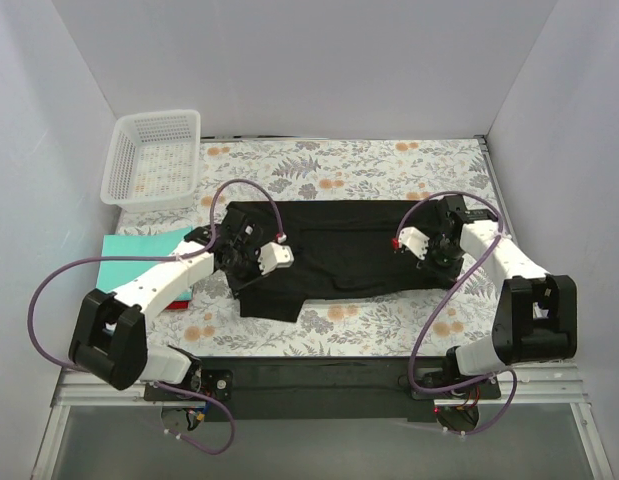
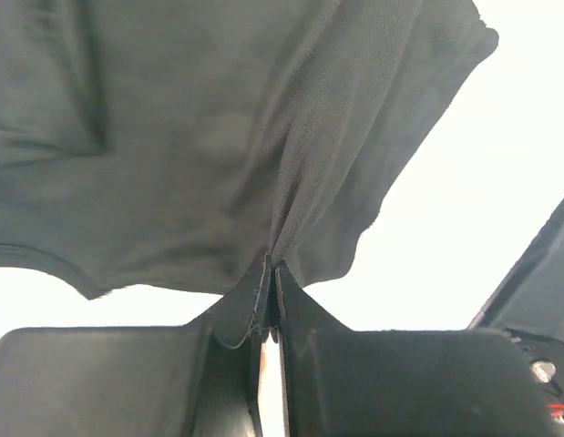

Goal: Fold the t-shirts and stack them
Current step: Fold the tshirt

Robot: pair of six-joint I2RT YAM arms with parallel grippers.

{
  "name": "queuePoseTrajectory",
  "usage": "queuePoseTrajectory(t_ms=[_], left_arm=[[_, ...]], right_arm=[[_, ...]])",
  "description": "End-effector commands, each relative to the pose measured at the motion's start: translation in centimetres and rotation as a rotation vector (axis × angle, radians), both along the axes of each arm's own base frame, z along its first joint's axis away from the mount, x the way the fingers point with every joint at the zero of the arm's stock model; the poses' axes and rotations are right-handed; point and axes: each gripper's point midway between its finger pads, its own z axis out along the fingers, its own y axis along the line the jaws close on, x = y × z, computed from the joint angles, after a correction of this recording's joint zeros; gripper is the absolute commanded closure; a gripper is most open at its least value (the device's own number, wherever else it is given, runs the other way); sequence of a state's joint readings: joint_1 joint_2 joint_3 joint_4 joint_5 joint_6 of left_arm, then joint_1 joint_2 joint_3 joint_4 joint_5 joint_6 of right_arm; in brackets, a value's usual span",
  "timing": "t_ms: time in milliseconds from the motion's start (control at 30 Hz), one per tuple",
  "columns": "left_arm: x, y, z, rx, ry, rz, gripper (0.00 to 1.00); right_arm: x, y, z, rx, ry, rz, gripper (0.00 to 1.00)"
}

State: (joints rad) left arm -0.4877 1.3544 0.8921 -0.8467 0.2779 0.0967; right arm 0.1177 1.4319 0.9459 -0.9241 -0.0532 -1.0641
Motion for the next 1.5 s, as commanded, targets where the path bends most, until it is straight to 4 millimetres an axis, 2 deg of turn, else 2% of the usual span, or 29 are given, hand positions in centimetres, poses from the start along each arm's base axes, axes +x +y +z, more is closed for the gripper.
queuePoseTrajectory(t_ms=[0,33,100,133,167,333,400,567,867,1100,1467], left_arm=[[1.6,-0.1,1.1,-0.032,0.011,0.024,1.00],[2.7,-0.4,1.9,-0.047,-0.010,0.029,1.00],[4.1,-0.1,1.8,-0.050,-0.001,0.048,1.00],[5.2,-0.3,2.6,-0.059,-0.022,0.051,1.00],[5.9,-0.2,2.2,-0.049,-0.016,0.052,1.00],[9.7,-0.6,3.1,-0.061,-0.058,0.066,1.00],[10.6,-0.6,2.6,-0.061,-0.043,0.072,1.00],[13.1,-0.5,2.9,-0.066,-0.067,0.080,1.00],[15.2,0.7,1.9,-0.060,-0.060,0.112,1.00],[16.2,0.4,1.6,-0.069,-0.060,0.127,1.00],[17.2,0.6,0.6,-0.053,-0.063,0.136,1.00]], right_arm=[[0.8,0.1,0.8,0.007,0.024,0.026,0.99],[1.3,0.0,1.0,0.003,0.014,0.032,0.99],[1.7,-0.1,0.8,-0.001,0.020,0.032,0.99],[1.9,-0.1,0.8,-0.001,0.022,0.032,0.99],[2.4,-0.1,1.0,-0.001,0.012,0.035,0.99],[4.0,-0.2,0.8,-0.011,0.021,0.040,0.99],[4.7,-0.3,0.8,-0.013,0.019,0.041,0.99],[6.2,-0.2,0.7,-0.015,0.018,0.041,0.99],[8.3,-0.3,0.2,-0.029,0.021,0.060,0.99],[10.0,-0.1,-0.2,-0.028,0.020,0.055,0.99],[11.2,-0.2,-0.7,-0.041,0.025,0.062,0.99]])
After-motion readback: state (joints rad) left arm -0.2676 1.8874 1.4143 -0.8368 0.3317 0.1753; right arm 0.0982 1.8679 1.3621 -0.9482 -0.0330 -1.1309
